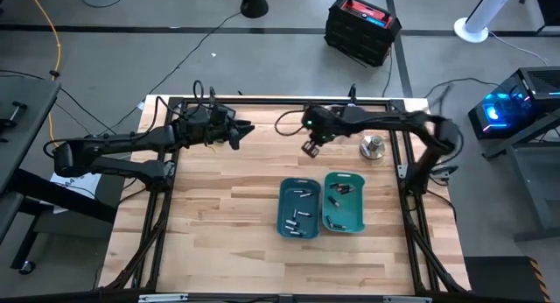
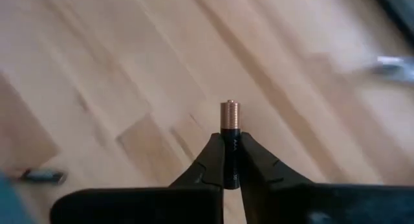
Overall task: Sort batteries
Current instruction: Put the black battery into the green bin
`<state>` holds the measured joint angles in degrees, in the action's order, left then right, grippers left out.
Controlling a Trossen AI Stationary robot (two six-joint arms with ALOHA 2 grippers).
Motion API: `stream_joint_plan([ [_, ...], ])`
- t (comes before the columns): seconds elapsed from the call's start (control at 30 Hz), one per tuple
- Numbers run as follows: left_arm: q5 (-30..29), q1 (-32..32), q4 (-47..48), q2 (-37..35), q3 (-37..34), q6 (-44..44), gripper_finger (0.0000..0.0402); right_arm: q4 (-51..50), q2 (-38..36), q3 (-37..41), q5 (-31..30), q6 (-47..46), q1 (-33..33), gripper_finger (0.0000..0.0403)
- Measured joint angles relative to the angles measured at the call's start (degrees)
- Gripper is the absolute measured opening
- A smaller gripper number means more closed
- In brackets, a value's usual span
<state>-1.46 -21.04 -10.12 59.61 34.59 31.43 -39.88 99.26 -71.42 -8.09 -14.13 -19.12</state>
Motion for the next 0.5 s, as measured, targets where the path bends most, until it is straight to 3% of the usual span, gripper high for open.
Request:
stream_joint_plan([
  [0.27, -0.6, 0.1, 0.0, 0.0, 0.0, 0.2, 0.0156, -14.2, -13.7, 0.2, -3.1, -15.2, 14.7, 0.0003],
  [0.5, 0.1, 0.1, -0.5, 0.0, 0.0, 5.7, 0.0156, -18.7, -16.4, 9.7, -1.5, -42.4, 32.7, 0.0003],
])
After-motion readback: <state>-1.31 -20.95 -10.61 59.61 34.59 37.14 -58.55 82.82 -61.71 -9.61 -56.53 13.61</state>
